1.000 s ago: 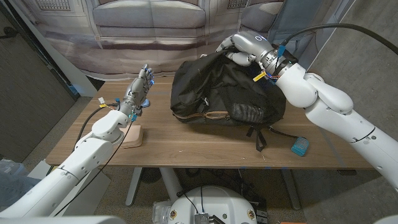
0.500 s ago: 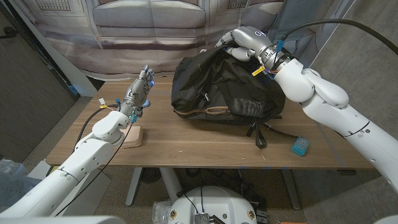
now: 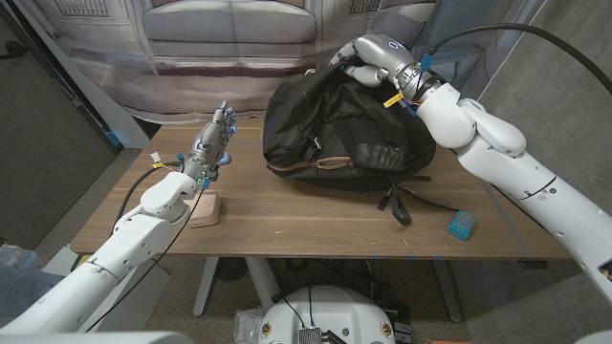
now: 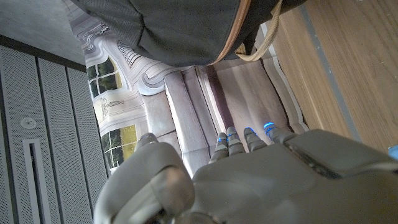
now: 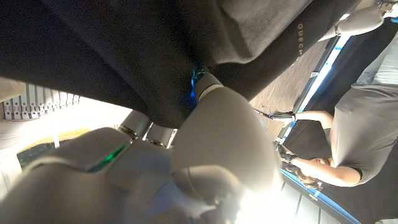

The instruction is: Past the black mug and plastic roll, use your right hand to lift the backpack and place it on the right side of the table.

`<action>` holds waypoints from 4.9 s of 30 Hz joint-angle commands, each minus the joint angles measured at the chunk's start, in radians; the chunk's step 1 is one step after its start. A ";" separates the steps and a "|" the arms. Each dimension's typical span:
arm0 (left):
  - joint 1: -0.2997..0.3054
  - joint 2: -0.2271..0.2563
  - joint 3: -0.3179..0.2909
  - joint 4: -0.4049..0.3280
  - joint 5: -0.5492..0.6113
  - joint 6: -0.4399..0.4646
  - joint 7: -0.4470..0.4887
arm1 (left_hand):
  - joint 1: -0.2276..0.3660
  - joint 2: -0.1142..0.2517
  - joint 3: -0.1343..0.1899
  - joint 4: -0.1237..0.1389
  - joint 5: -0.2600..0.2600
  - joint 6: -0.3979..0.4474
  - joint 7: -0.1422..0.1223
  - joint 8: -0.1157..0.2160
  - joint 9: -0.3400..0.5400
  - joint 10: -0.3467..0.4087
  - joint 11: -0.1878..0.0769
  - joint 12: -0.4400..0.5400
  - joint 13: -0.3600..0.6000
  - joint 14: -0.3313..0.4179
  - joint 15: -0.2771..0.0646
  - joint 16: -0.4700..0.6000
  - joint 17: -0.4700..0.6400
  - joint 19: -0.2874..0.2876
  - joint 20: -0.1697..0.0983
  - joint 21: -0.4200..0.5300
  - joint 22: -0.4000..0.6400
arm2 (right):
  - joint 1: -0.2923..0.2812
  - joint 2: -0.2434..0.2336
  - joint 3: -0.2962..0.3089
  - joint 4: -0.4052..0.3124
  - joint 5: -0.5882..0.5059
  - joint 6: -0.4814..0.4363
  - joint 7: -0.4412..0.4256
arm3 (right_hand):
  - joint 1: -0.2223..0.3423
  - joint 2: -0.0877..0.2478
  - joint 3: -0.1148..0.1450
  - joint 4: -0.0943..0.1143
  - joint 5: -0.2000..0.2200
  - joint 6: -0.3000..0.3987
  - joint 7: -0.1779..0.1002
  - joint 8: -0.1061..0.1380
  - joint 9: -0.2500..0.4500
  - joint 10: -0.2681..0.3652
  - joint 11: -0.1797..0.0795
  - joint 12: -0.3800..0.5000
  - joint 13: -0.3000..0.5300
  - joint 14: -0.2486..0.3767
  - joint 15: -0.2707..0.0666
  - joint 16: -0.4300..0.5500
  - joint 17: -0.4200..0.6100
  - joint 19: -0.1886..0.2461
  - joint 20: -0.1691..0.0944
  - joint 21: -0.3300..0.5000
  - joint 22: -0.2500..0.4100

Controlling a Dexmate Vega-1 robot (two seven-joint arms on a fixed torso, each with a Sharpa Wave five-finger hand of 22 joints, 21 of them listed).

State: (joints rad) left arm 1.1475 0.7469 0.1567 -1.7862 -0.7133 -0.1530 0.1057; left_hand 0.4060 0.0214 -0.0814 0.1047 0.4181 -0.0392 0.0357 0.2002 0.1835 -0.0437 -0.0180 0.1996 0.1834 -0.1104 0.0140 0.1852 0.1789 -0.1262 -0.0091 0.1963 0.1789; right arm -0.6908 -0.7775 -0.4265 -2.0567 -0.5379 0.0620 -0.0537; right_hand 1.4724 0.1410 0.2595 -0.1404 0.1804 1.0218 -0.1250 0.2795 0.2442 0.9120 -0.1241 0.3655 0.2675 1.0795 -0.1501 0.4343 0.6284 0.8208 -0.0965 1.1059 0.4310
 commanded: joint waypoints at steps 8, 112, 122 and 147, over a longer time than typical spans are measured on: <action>0.004 0.002 -0.004 0.000 -0.003 0.010 0.007 | 0.003 0.013 -0.008 0.003 0.006 -0.003 0.006 -0.004 0.003 -0.009 0.003 0.000 0.002 -0.010 0.002 0.001 0.004 -0.011 0.000 0.002 0.002 | 0.096 0.047 -0.061 0.101 0.015 -0.023 0.004 | -0.002 0.006 0.011 -0.002 0.007 0.012 0.001 -0.007 0.005 0.006 0.000 -0.005 0.005 0.038 -0.074 -0.002 0.008 0.011 -0.136 0.008 -0.002; 0.041 -0.012 -0.003 0.001 -0.016 0.018 0.034 | 0.008 0.024 -0.034 0.004 0.006 -0.007 0.005 -0.004 0.004 -0.015 0.003 0.000 0.002 -0.016 0.006 0.001 0.004 -0.023 0.006 0.001 0.003 | 0.390 0.192 -0.269 0.528 0.097 -0.108 0.002 | -0.042 -0.008 0.032 0.001 0.006 0.010 -0.013 -0.021 0.022 0.017 -0.019 -0.029 0.034 -0.012 -0.071 -0.057 0.012 -0.036 -0.135 0.020 -0.051; 0.035 -0.010 0.001 0.006 -0.016 0.018 0.025 | 0.009 0.025 -0.036 0.004 0.006 -0.006 0.006 -0.004 0.004 -0.016 0.005 0.000 0.002 -0.016 0.005 0.002 0.004 -0.023 0.006 0.002 0.003 | 0.377 0.192 -0.279 0.539 0.111 -0.126 -0.004 | -0.051 -0.002 0.038 0.004 0.008 0.003 -0.017 -0.023 0.026 0.012 -0.021 -0.034 0.039 -0.023 -0.073 -0.073 0.004 -0.058 -0.134 0.020 -0.058; 0.003 -0.002 0.009 0.018 -0.024 0.040 0.012 | 0.010 0.027 -0.042 0.005 0.006 -0.006 0.006 -0.004 0.004 -0.017 0.005 0.000 0.002 -0.017 0.005 0.002 0.004 -0.025 0.007 0.002 0.003 | 0.353 0.235 -0.311 0.650 0.155 -0.072 -0.085 | -0.056 0.001 0.043 0.002 0.009 0.007 -0.015 -0.024 0.027 0.019 -0.018 -0.036 0.042 -0.017 -0.074 -0.076 0.003 -0.064 -0.135 0.031 -0.064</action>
State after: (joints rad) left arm 1.1675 0.7386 0.1608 -1.7685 -0.7361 -0.1301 0.1193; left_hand 0.4151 0.0387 -0.1144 0.1102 0.4181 -0.0427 0.0392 0.1962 0.1835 -0.0491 -0.0125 0.1996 0.1834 -0.1209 0.0177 0.1852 0.1789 -0.1438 0.0016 0.1963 0.1789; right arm -0.3241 -0.5594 -0.7268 -1.4487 -0.4039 -0.0349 -0.1020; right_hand 1.4197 0.1354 0.2957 -0.1376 0.1855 1.0234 -0.1340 0.2583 0.2672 0.9230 -0.1414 0.3307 0.3042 1.0620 -0.1807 0.3586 0.6294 0.7597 -0.0787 1.1288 0.3662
